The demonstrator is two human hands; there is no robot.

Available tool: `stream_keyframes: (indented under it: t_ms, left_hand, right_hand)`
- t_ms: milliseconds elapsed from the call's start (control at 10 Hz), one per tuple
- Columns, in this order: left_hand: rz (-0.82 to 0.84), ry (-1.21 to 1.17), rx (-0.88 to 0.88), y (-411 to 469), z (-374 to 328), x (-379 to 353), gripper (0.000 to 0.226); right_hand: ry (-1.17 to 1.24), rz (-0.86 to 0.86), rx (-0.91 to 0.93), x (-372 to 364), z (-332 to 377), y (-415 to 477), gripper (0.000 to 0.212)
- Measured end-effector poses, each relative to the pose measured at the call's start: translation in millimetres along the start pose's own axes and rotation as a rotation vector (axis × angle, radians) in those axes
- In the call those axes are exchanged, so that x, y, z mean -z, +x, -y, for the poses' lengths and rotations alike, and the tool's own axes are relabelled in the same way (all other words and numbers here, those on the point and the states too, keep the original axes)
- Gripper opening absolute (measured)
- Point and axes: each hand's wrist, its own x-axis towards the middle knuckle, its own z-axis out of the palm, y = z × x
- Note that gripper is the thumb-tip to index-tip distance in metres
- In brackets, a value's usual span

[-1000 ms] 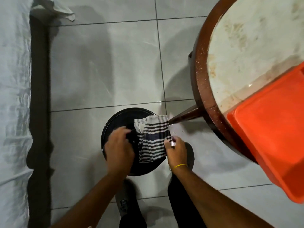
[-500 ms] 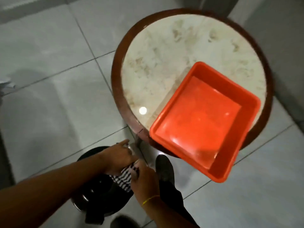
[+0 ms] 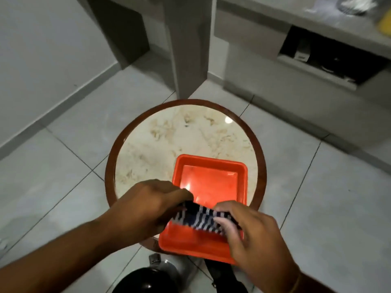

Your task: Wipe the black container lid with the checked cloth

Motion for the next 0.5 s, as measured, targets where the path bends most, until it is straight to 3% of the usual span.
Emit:
stream_keyframes:
  t_ms: [100, 200, 400, 500]
  left_hand:
    - [-0.121, 0.058, 0.013, 12.2, 2.3, -16.1, 0.037]
    - [-0.092, 0.058, 0.042, 7.0, 0.8, -28.8, 0.034]
    - [0.530, 0.091, 0.177, -39.6, -9.7, -92.7, 0.027]
    - [0.303, 0.191, 0.224, -58.2, -39.0, -92.9, 0.016]
  right_hand:
    - [-0.144, -0.119, 0.116, 1.6, -14.9, 6.9, 0.023]
    - [-0.274, -0.071, 0.148, -7.9, -26.4, -2.7, 0.024]
    - [-0.380, 0.703, -0.080, -55.5, -49.7, -25.2, 0.041]
    - [-0.605, 0.458, 0.002, -49.7, -27.0, -35.6, 0.058]
